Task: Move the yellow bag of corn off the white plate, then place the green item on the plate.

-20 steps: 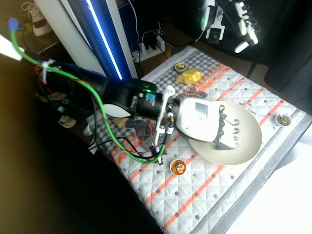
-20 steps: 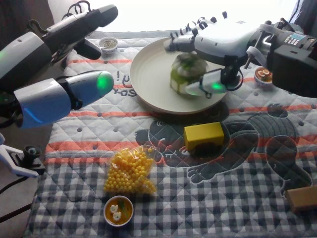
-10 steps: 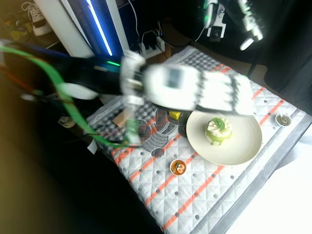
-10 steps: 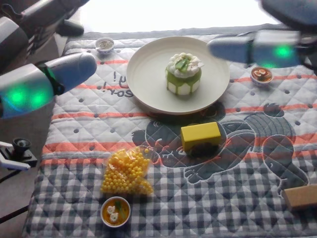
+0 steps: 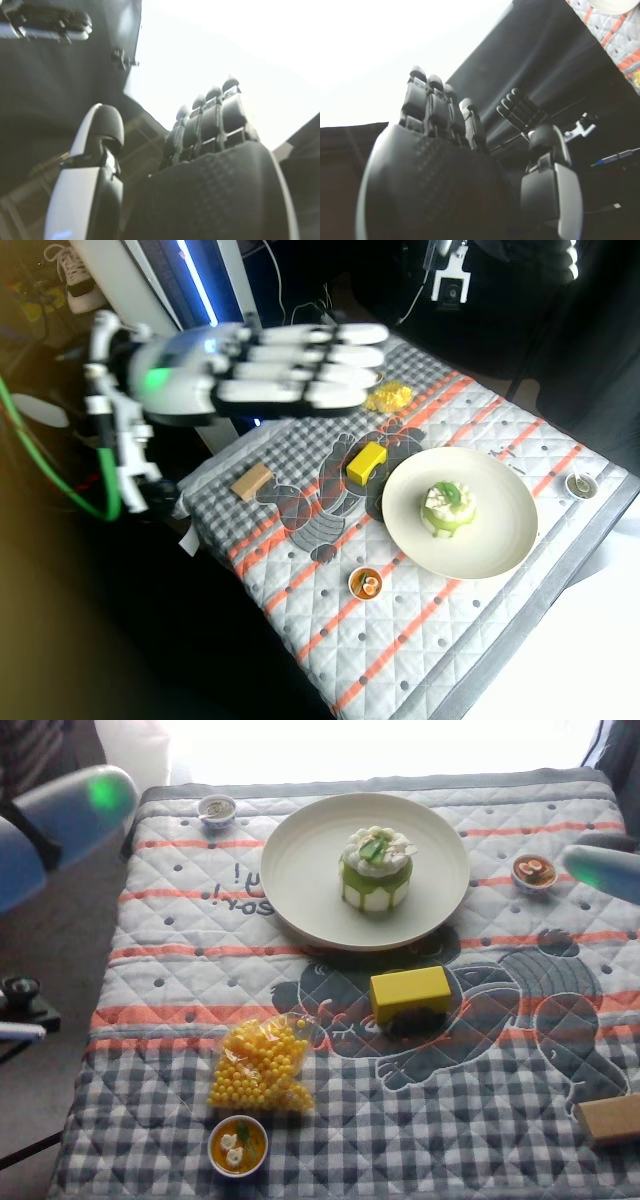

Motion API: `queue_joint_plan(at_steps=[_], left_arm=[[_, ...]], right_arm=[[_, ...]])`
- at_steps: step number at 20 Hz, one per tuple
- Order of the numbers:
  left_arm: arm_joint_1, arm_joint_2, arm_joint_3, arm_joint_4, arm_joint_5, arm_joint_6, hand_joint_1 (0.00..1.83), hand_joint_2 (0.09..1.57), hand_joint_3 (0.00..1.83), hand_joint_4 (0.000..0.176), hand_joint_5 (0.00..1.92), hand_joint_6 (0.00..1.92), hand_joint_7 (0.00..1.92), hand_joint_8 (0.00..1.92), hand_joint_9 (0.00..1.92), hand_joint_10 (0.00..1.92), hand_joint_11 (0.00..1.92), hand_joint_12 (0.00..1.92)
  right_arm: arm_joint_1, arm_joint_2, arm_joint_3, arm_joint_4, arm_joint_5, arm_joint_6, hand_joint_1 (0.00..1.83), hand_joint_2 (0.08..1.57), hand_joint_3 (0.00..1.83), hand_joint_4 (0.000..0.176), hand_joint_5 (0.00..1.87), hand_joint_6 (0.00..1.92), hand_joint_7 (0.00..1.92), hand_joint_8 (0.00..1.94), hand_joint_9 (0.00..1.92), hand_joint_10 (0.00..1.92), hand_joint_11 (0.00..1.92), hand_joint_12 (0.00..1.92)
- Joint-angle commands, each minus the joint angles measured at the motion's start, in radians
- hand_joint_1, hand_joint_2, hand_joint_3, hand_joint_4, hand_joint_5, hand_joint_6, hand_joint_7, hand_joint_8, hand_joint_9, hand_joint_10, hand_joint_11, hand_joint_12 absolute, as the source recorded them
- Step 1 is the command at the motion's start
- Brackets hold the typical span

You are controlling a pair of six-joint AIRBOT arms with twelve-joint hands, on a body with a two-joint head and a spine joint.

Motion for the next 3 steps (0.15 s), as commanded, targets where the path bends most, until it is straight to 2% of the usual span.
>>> queue_joint_plan(at_steps=[1,2,3], left_arm=[[-0.001,0.007,0.002,-0.003,-0.176,-0.026,0.59,1.29,0.00,0.102,0.00,0.00,0.00,0.00,0.00,0.00,0.00,0.00],[0.008,0.006,0.002,-0.009,-0.192,-0.036,0.55,1.31,0.01,0.105,0.00,0.00,0.00,0.00,0.00,0.00,0.00,0.00],[0.023,-0.002,0.005,-0.022,-0.219,-0.051,0.59,1.32,0.01,0.054,0.00,0.00,0.00,0.00,0.00,0.00,0.00,0.00]], right_arm=[[-0.006,0.017,-0.011,-0.005,0.197,-0.003,0.39,1.15,0.00,0.095,0.00,0.00,0.00,0.00,0.00,0.00,0.00,0.00],[-0.030,0.028,-0.020,0.004,0.228,0.001,0.40,1.15,0.00,0.090,0.00,0.00,0.00,0.00,0.00,0.00,0.00,0.00],[-0.055,0.029,-0.020,0.020,0.260,0.011,0.40,1.15,0.00,0.065,0.00,0.00,0.00,0.00,0.00,0.00,0.00,0.00]])
